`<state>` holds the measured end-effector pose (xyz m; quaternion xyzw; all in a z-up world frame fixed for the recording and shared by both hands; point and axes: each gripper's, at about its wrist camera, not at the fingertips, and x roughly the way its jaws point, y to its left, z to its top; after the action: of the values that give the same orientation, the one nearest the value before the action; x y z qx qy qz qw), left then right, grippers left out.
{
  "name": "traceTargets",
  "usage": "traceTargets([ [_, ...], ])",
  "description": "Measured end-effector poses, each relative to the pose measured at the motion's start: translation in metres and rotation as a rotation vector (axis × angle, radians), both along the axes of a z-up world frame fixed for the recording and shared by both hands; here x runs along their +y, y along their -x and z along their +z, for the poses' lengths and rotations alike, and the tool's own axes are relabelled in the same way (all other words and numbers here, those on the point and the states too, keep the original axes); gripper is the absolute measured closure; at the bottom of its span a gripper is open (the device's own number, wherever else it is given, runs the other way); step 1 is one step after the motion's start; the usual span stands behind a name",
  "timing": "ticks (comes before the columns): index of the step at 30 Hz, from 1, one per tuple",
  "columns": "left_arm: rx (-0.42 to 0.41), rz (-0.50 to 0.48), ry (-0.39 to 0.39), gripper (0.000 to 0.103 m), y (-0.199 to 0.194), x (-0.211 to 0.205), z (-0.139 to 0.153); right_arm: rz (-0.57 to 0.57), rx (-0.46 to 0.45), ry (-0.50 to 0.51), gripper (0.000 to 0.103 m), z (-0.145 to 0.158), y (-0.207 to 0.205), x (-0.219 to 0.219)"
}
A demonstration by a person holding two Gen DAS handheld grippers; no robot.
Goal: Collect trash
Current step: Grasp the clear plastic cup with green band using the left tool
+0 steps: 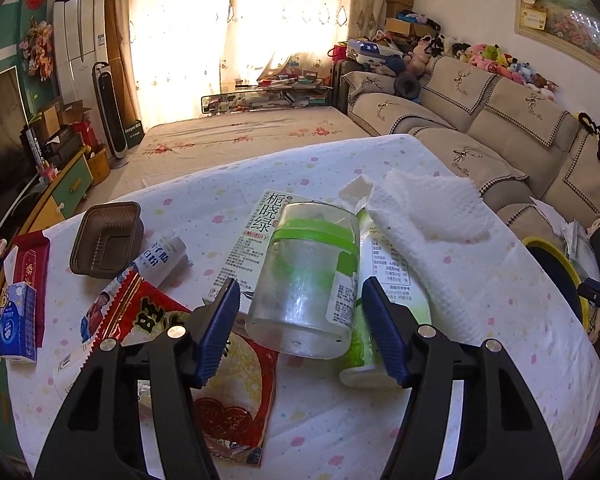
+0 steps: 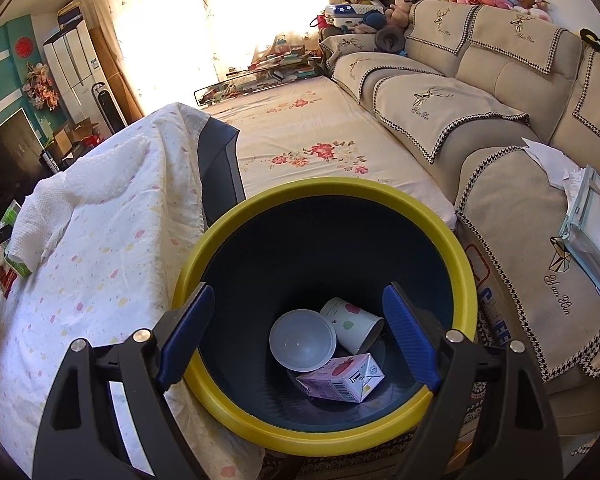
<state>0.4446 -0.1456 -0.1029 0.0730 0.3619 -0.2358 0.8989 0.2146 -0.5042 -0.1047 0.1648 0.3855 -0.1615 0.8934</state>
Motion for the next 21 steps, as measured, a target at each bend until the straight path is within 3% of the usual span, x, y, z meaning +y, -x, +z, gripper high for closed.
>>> traceTargets([
  [4, 0.015, -0.003, 0.011, 0.053, -0.009, 0.001, -0.005, 0.004, 0.004, -0.001, 0.021, -0.002, -0.001, 0.0],
  [9, 0.008, 0.019, 0.008, 0.053, -0.009, 0.004, -0.003, 0.008, 0.004, -0.009, 0.021, -0.004, -0.002, 0.0],
  [15, -0.05, 0.028, -0.007, 0.053, 0.03, 0.008, 0.025, 0.01, -0.022, -0.014, 0.021, 0.003, 0.003, -0.001],
  [21, -0.096, -0.042, 0.008, 0.053, 0.086, -0.011, 0.063, 0.009, -0.054, -0.012, 0.021, 0.015, 0.013, -0.004],
])
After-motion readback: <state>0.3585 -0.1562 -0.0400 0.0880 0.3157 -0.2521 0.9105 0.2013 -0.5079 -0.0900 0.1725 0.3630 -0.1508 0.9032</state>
